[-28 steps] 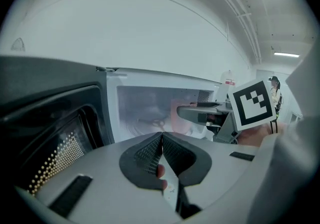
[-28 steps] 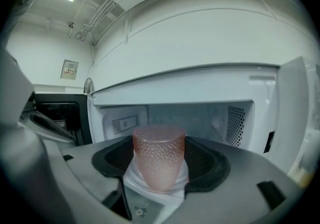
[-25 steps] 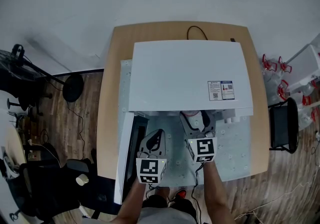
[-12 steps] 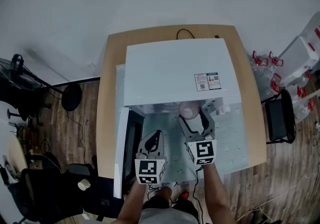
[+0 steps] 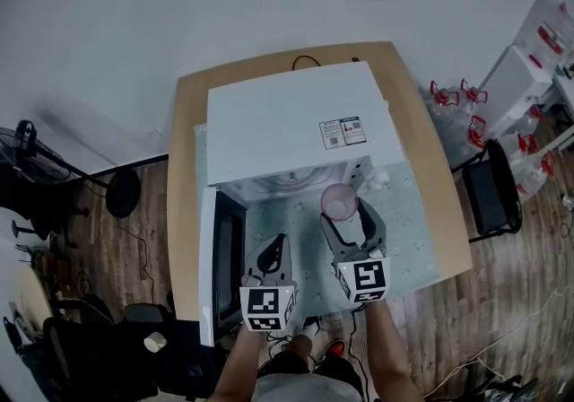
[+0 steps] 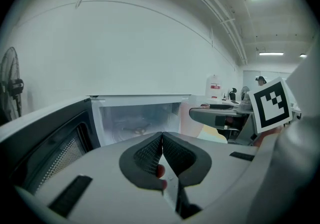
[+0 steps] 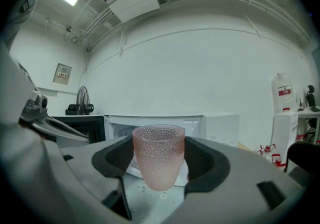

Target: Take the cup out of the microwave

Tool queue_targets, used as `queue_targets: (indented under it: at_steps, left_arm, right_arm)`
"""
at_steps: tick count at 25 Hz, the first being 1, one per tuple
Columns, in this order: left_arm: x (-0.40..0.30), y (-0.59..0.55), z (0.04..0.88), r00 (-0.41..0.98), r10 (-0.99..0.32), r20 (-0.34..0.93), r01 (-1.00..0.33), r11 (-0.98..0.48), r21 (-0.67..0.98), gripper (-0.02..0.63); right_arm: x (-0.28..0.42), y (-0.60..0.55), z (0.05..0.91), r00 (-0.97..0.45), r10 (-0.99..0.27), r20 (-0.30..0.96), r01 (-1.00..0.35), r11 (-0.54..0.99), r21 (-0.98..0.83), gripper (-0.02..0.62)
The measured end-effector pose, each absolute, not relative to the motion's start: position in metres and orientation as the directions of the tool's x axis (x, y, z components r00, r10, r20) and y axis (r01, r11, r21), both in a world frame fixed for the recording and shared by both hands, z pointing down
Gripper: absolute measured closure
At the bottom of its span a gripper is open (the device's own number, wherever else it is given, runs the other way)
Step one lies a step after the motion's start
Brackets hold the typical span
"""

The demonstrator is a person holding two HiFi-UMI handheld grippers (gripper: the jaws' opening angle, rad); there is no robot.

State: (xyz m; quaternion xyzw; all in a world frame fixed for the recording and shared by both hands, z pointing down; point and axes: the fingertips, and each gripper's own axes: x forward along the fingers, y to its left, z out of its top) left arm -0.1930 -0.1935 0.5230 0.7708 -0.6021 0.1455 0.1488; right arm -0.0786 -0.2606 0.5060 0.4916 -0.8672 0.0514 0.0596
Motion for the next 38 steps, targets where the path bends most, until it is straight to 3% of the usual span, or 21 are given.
queue_targets:
  at_steps: [18,38]
  left_arm:
    - [-0.098,-0.178,0.507,0.4,-0.836,0.376,-0.909,-0.414,0.048,0.583]
    - [0.008,-0.174,0.516,0.552,-0.739,0.388,-0.806,-0.592,0.018,0.583]
  right_arm:
    - [0.024,-0.198,0.48,-0.335,-0.934,0.121,-0.941,0.339,0.011,0.268]
    - [0.139,-0.153,0.509,-0.097,-0.985,0.145,-0.995,0.1,0.009,0.268]
